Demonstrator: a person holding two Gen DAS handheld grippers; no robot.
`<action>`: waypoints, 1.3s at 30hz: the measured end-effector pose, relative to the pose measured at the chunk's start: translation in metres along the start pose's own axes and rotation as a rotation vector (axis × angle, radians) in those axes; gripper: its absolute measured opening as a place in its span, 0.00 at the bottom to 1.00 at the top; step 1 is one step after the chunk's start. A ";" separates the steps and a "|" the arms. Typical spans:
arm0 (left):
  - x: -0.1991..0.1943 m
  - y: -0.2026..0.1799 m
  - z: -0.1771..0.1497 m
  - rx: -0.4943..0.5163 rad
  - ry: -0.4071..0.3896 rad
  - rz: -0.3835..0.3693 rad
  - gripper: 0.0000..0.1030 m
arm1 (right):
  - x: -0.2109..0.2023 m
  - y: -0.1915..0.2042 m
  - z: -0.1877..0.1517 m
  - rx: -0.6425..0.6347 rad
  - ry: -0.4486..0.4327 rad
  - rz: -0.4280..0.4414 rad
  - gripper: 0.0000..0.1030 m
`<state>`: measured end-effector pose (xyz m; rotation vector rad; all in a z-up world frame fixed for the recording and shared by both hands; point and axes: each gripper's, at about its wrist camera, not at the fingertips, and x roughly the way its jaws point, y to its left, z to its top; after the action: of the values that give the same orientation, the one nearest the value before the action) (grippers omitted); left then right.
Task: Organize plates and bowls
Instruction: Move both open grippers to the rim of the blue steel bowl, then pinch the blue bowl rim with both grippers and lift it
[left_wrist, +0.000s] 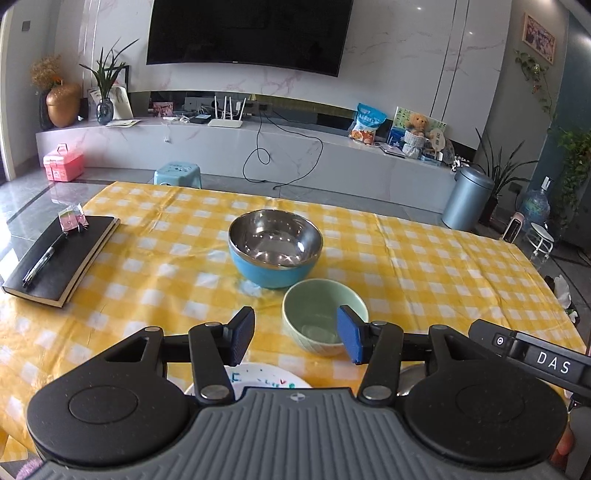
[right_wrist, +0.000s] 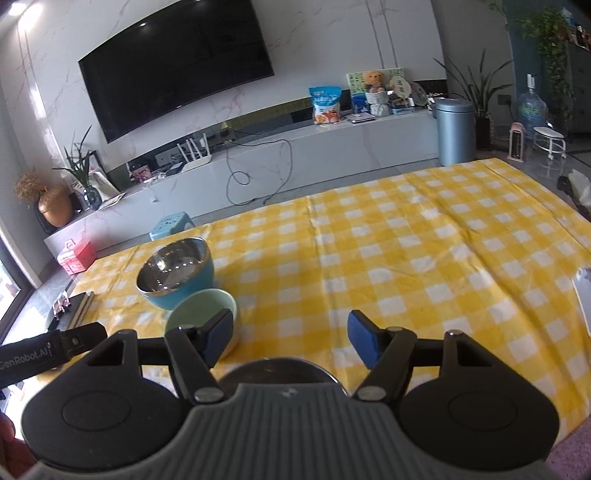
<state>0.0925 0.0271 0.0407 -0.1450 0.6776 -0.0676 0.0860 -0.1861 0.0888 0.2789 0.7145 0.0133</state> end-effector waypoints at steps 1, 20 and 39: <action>0.002 0.002 0.003 -0.004 0.006 -0.006 0.60 | 0.004 0.003 0.003 -0.001 0.009 0.012 0.70; 0.075 0.036 0.066 -0.003 0.059 0.033 0.73 | 0.103 0.057 0.062 -0.083 0.095 0.056 0.77; 0.164 0.065 0.086 -0.095 0.158 0.088 0.73 | 0.211 0.096 0.085 -0.080 0.229 0.033 0.70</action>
<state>0.2756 0.0830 -0.0047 -0.2029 0.8441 0.0383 0.3089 -0.0926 0.0387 0.2146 0.9348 0.1066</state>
